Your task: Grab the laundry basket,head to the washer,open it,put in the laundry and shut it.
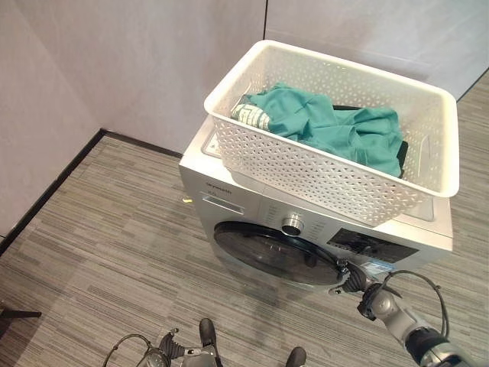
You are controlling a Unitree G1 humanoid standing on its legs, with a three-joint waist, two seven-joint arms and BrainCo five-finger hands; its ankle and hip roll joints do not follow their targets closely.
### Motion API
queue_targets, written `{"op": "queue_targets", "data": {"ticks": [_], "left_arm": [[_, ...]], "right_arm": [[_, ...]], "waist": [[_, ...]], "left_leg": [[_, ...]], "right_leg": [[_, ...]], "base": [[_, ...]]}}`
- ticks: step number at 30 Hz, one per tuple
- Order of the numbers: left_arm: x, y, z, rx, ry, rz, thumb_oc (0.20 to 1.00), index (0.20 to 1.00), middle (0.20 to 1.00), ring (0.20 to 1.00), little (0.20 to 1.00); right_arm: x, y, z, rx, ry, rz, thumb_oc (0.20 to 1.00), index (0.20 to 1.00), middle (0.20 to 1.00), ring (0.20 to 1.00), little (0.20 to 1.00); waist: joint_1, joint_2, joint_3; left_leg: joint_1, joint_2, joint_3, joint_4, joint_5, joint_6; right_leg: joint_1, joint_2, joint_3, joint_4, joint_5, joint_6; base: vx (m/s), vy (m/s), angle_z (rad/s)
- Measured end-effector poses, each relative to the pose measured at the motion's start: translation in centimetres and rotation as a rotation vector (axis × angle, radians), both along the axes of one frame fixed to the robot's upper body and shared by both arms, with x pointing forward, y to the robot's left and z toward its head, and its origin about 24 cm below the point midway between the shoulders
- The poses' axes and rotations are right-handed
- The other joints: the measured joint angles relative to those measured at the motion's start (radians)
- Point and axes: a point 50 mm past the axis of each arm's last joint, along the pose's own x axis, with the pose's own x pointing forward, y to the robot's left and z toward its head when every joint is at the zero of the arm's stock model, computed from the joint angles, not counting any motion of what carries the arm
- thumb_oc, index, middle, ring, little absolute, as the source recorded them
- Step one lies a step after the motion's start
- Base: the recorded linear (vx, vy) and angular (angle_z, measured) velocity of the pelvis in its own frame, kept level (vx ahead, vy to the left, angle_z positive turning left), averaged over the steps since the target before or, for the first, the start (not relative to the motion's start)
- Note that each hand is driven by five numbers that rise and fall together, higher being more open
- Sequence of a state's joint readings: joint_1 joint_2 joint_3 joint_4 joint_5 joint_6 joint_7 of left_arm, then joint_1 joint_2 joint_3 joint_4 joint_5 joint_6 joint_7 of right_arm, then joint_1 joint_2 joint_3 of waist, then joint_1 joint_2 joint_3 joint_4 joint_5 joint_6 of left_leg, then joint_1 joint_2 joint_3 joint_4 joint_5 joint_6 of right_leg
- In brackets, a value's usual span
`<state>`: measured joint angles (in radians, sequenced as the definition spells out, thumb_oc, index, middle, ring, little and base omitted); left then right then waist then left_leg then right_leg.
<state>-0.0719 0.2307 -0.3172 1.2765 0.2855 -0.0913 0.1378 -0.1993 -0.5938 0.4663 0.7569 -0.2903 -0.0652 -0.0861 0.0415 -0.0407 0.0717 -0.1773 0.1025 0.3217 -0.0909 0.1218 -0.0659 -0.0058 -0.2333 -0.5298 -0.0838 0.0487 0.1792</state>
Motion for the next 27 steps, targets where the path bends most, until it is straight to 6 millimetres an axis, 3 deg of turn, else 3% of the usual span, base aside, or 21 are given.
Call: {"op": "queue_targets", "data": {"ticks": [12,27], "left_arm": [[0.0,0.3,0.1,0.016,-0.007,0.004,1.000,1.000,1.000,1.000,1.000],[0.4,0.5,0.2,0.023,-0.016,0.000,1.000,1.000,1.000,1.000,1.000]], "right_arm": [[0.3,0.6,-0.1,-0.014,0.008,0.038,1.000,1.000,1.000,1.000,1.000],[1.1,0.6,1.4,-0.148,-0.015,0.184,1.000,1.000,1.000,1.000,1.000]], "waist": [[0.007,-0.018,-0.016],[0.012,-0.026,-0.002]], "left_leg": [[-0.035,0.014,-0.008,0.000,0.015,-0.002],[-0.071,0.027,-0.014,0.000,0.030,-0.004]], "right_leg": [[-0.031,0.016,-0.003,0.000,0.004,-0.010],[-0.064,0.029,-0.004,0.000,0.011,-0.016]], "base": [[0.00,0.000,0.00],[0.00,0.000,0.00]]}}
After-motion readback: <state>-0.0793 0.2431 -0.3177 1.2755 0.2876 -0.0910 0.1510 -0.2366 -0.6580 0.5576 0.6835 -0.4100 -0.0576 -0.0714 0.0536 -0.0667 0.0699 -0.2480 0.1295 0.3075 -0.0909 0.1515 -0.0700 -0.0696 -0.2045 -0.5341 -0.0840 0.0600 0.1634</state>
